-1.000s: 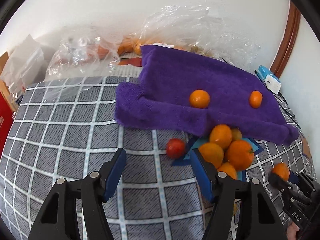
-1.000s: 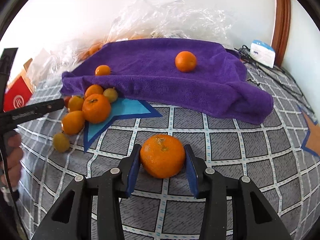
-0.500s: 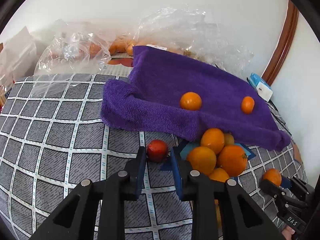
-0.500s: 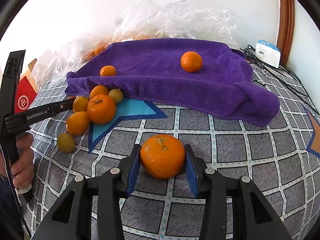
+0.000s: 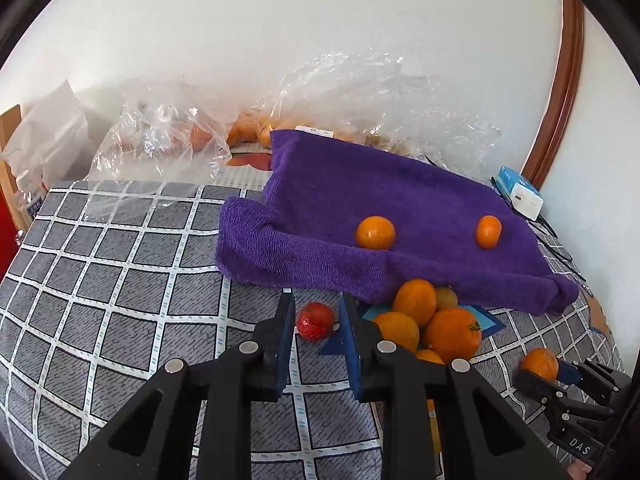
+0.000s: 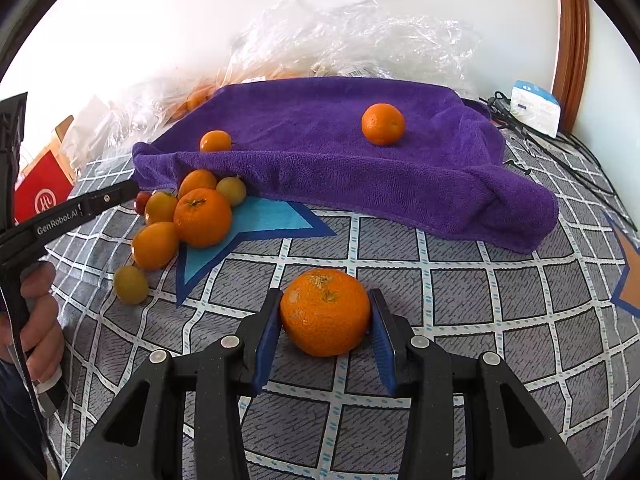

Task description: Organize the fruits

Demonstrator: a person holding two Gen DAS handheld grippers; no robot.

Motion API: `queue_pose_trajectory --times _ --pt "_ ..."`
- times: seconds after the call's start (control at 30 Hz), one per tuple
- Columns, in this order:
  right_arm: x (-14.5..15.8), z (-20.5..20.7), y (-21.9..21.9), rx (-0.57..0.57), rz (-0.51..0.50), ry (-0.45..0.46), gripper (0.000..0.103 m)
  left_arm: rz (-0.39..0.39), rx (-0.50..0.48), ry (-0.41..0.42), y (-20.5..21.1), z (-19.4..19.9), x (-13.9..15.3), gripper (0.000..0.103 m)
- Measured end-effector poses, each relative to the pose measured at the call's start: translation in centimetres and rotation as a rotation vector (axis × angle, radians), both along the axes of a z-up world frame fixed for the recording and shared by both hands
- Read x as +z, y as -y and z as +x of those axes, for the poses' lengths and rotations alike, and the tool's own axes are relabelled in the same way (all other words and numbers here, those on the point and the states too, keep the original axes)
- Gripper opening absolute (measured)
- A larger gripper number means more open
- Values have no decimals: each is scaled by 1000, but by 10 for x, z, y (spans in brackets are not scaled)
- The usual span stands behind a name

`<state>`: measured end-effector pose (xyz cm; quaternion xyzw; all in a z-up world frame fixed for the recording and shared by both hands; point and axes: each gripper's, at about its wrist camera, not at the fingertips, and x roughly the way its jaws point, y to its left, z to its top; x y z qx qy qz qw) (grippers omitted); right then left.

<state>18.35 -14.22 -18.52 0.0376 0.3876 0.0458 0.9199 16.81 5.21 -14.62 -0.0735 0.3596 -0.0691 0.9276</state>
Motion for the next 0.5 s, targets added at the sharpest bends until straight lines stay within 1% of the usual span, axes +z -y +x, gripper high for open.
queue_pose_trajectory --times 0.13,0.23,0.4,0.5 --pt "0 -1 -3 3 -18 2 42 -7 10 13 -2 -1 4 22" --pt "1 -3 0 4 -5 9 42 -8 9 33 0 -3 8 22" --pt "3 -6 8 -24 34 24 42 23 20 60 5 -5 10 22" --pt "3 -4 11 -47 35 17 42 10 26 68 4 -5 12 22"
